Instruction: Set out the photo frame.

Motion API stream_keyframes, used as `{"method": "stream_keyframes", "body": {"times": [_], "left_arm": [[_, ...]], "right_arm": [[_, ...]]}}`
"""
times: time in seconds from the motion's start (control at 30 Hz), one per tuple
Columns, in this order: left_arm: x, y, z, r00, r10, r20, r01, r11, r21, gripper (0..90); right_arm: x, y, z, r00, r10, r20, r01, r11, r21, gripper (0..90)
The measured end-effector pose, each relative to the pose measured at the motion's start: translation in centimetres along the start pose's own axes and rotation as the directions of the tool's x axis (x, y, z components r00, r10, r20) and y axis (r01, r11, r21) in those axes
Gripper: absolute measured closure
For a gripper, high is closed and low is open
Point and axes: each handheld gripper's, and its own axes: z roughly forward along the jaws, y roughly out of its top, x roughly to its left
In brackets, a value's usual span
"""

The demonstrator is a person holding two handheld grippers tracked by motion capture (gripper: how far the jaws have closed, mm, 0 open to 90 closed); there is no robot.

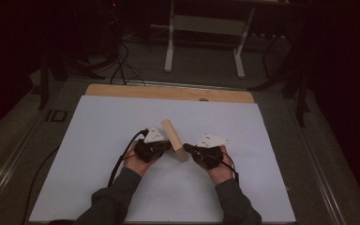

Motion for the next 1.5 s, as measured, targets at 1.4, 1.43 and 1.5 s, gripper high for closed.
{"method": "stream_keyframes", "body": {"times": [1.4, 1.43, 1.5], "left_arm": [[0.8, 0.3, 1.0, 0.9998, -0.014, 0.017, 0.014, 0.9998, -0.010, 89.9], [0.8, 0.3, 0.9, 0.9997, -0.017, 0.015, 0.017, 0.9998, -0.010, 89.8], [0.9, 0.2, 0.9, 0.9997, -0.022, 0.013, 0.022, 0.9997, -0.013, 89.2]], "right_arm": [[1.2, 0.4, 0.9, 0.9993, -0.022, -0.031, 0.021, 1.000, -0.012, 89.9], [1.2, 0.4, 0.9, 0.9993, -0.023, -0.031, 0.022, 1.000, -0.013, 89.9], [1.2, 0.3, 1.0, 0.9993, -0.020, -0.031, 0.020, 1.000, -0.007, 88.8]]}}
